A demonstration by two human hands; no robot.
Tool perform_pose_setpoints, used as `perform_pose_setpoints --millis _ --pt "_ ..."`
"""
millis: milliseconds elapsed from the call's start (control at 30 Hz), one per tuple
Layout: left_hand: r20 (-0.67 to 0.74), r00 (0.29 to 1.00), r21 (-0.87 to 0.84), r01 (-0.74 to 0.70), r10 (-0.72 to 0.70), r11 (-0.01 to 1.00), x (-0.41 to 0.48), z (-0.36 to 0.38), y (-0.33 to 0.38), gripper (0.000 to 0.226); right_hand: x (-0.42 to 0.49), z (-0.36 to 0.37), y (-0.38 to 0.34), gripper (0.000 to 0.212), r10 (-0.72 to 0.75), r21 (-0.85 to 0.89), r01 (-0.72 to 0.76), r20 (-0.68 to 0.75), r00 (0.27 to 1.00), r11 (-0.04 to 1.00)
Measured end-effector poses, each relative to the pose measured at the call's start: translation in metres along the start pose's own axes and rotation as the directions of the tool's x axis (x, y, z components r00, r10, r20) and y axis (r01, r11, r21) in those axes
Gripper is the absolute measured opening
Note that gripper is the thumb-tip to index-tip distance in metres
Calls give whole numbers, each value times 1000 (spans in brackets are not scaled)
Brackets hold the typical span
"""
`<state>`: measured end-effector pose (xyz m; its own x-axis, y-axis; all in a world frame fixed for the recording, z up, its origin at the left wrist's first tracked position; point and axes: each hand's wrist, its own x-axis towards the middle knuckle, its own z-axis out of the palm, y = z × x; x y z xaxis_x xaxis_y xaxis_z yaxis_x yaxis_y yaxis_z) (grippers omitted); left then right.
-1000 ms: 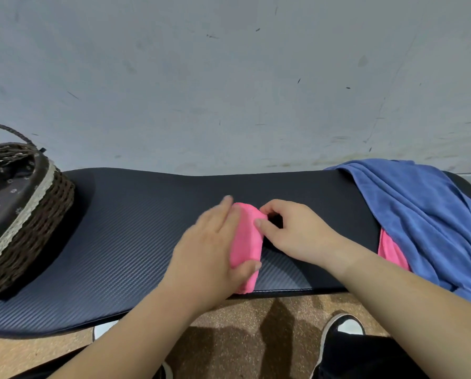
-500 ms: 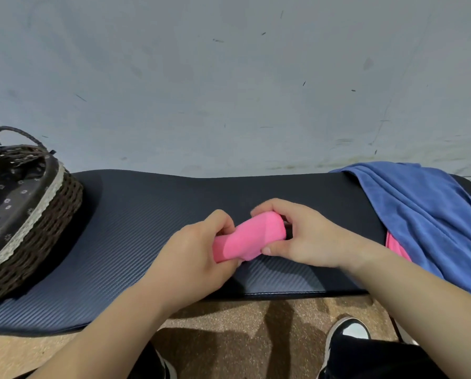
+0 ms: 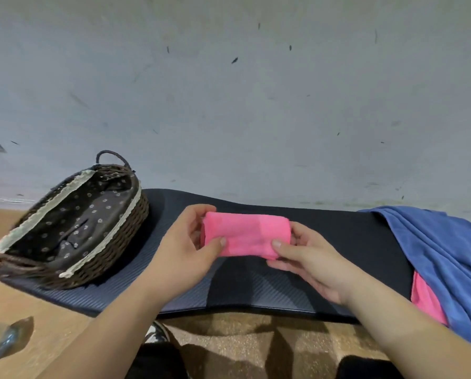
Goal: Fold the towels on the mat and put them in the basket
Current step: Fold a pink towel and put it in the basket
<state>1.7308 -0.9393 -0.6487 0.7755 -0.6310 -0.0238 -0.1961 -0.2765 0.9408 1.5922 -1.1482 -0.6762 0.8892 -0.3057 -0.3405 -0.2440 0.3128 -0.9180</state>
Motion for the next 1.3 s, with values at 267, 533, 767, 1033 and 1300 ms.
perform_pose_setpoints --millis 267,533,767,1033,1300 --pt "-129 991 29 26 -22 999 -6 -98 1 52 28 100 -28 43 16 254 -24 34 999 967" --pt "-432 901 183 114 -25 977 30 -212 -10 48 98 187 -56 44 58 -183 -75 -97 994 980" --pt "-559 829 312 244 -30 918 69 -263 -45 56 142 243 -76 27 39 -338 -50 -39 998 940" --pt "-378 914 343 284 -145 895 124 -268 -89 57 164 261 -77 17 21 -400 -11 22 1000 917" --pt "-320 929 653 360 -188 667 173 -258 -137 63 174 252 -70 18 42 -418 -34 10 999 908"
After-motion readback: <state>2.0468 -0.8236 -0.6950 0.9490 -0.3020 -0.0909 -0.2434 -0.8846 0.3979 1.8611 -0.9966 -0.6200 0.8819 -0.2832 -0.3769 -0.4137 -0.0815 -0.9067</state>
